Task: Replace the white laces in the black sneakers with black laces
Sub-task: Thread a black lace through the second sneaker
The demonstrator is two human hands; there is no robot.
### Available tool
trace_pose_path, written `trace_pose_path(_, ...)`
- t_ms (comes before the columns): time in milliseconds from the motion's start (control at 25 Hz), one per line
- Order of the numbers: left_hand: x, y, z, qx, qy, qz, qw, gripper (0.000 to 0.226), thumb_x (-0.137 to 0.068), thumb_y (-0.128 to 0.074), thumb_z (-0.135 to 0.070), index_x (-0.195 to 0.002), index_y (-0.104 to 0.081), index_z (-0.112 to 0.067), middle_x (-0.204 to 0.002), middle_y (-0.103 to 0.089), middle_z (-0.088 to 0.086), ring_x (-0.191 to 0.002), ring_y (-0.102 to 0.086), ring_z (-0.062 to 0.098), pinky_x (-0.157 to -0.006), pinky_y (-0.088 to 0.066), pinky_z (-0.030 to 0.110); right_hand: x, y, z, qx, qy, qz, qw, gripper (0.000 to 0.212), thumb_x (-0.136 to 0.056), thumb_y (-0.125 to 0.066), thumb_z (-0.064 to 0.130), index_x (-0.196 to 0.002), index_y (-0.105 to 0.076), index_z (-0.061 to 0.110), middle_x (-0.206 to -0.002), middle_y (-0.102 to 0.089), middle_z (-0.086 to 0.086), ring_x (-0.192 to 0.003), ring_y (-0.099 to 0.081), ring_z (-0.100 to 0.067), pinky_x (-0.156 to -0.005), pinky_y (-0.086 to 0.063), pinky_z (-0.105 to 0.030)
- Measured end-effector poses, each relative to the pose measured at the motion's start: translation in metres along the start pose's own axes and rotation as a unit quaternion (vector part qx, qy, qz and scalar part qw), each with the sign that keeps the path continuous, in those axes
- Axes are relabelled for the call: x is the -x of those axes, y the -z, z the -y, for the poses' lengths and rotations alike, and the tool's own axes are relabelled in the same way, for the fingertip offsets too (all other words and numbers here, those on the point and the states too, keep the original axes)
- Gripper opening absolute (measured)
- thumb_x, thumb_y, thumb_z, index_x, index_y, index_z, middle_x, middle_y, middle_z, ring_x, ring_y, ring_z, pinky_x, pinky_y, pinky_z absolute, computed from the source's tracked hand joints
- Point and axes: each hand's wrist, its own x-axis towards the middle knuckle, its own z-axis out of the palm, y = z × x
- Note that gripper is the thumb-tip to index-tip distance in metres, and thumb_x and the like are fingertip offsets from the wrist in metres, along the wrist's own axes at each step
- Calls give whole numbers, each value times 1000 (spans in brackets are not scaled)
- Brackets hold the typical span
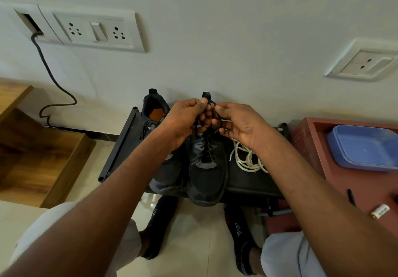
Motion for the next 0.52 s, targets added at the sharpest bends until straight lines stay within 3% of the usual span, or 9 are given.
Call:
trace_pose_path(160,0,5,-2,-63,-20,39,997,24,-108,-53,-24,-116,-71,-11,-75,-61,4,-78,-63,20,-70,-53,34,1,-3,-3,35,16,-27,999,17,-104,-61,12,-105,-75,22,-75,-69,4,-60,-62,-7,-55,-39,-22)
trace_pose_path(320,4,6,-7,-131,-46,75,988,21,-109,-49,-16,-120,-67,-15,-73,-58,7,-74,-62,17,-65,-51,29,0,-6,-4,47,36,-14,998,28,-105,-53,3,-104,-72,24,-80,-69,0,-60,-62,-8,-54,-41,-23)
trace_pose_path(440,7,5,-11,-174,-60,98,978,8,-106,-54,-11,-101,-59,-8,-68,-57,9,-70,-61,21,-59,-47,28,-2,-8,-6,86,61,-8,994,37,-100,-47,-3,-115,-72,20,-77,-67,-2,-55,-58,-9,-50,-39,-24)
trace_pose_path(520,7,5,-10,-187,-43,87,978,17,-105,-58,-13,-88,-59,-7,-65,-57,11,-66,-60,21,-55,-45,24,-2,-11,-7,127,69,-7,990,32,-98,-46,-1,-118,-64,16,-72,-67,-4,-52,-54,-10,-48,-38,-25)
